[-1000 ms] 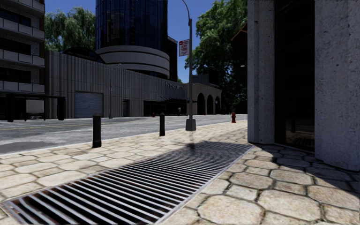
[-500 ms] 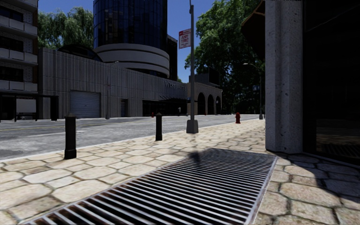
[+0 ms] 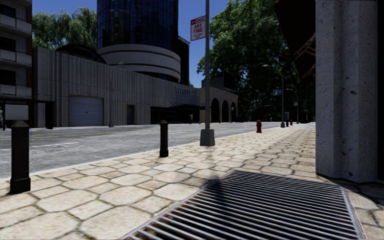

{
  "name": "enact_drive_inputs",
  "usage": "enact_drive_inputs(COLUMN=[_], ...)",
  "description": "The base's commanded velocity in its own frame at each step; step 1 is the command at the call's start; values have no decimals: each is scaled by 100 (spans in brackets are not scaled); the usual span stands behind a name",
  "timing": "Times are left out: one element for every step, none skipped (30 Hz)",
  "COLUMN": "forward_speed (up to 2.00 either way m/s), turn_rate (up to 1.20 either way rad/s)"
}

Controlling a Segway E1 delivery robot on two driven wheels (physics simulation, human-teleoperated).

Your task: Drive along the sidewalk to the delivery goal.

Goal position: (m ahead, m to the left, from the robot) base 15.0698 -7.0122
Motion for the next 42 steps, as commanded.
enact_drive_inputs(forward_speed=[200, 200, 200, 200, 200, 200, 200, 200, 200, 200, 200, 200, 200, 200, 200, 200, 200, 200, 200, 200, 200, 200, 200, 200, 200, 200, 200, 200, 200, 200, 200, 200, 200, 200, 200, 200, 200, 200, 200, 200, 200, 200], turn_rate=[0, 0, -2, -3, -3, -3, -3, -4, -8, -8, -27, -82, -104, -115, -117, -118, -118, -70, -19, -10, -29, -98, -98, -120, -120, -120, -120, -120, 0, 0, 0, 0, 0, 0, 0, 0, 0, 0, 0, 0, 0, 0])
